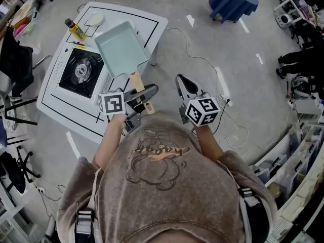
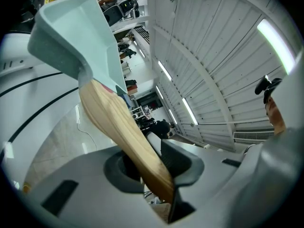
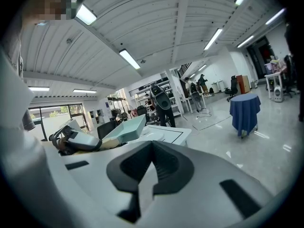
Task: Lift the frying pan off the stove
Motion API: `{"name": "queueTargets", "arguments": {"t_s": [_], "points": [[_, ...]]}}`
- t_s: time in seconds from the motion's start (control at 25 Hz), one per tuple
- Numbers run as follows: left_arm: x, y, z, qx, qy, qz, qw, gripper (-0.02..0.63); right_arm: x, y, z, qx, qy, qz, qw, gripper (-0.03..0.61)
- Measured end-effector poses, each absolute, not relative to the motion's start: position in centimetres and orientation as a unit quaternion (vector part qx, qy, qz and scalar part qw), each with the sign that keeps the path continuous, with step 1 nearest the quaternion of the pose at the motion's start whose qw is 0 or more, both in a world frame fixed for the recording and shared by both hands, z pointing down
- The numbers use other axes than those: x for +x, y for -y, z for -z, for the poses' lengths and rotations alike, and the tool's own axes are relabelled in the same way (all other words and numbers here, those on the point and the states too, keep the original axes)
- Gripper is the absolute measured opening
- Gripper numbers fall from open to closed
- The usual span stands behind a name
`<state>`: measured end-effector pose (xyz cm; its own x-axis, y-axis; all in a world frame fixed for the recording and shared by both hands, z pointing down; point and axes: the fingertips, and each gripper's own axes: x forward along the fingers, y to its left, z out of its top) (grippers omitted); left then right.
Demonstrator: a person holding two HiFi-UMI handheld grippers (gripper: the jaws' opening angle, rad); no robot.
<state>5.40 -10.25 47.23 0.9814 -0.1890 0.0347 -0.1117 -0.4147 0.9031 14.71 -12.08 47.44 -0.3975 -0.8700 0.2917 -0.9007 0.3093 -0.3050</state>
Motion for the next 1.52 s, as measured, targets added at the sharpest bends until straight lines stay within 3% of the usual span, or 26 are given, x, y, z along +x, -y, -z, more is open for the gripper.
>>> {"name": "queueTargets", "arguments": {"t_s": [1.36,1.52], "points": [[4.6,11.1,-47.2,0.816,0.119,0.043,0.564,0.114,14.6,12.8,-47.7,0.533,0.819,-0.208,0.043,-0.002],[5.1,11.7,-46.1,0.833,0.102,0.054,0.541,0.114,14.7,13.3,-47.7,0.532,0.82,-0.206,0.043,-0.002]]}}
